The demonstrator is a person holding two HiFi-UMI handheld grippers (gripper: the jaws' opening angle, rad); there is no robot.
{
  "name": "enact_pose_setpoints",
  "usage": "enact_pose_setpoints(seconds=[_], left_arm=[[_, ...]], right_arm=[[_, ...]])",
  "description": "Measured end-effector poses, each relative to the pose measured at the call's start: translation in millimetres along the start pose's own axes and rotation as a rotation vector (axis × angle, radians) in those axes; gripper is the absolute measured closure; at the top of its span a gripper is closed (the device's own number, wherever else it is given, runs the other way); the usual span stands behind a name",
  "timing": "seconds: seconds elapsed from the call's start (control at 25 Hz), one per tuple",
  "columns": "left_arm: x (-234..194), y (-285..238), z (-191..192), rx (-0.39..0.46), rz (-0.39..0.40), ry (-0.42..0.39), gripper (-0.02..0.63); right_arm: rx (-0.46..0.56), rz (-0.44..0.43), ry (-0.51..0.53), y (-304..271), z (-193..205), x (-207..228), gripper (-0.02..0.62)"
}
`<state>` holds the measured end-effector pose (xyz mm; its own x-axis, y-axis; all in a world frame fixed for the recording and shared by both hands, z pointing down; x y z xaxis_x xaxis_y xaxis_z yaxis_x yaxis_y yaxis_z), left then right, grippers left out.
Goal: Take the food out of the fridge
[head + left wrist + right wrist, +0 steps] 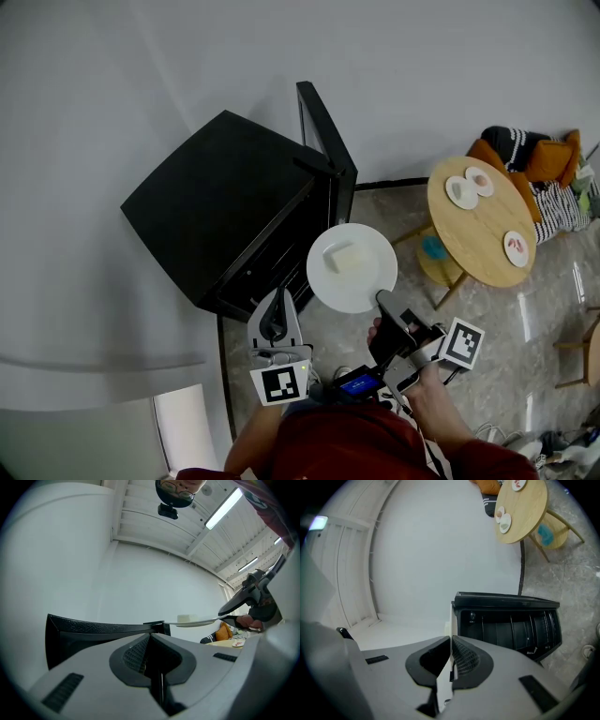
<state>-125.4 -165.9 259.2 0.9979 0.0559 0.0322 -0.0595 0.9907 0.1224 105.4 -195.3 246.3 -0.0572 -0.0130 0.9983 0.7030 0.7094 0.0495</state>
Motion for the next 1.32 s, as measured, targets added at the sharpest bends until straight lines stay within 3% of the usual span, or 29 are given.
enact_pose_setpoints(seconds=[1.32], left_arm=[[0,18,-3,0.006,-0.007,-0.006,0.592]], right_arm=[[0.005,0.0,-0.021,14,14,-6,0.563]])
Point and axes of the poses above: the fingertips, and each gripper's own axes: y backward along the fingers, x to its right, z out of its underside, the point moved 8 cm from there along y, backward along the fingers, and after that the axes turned 4 degrees about -y, right-handed, at the moved point
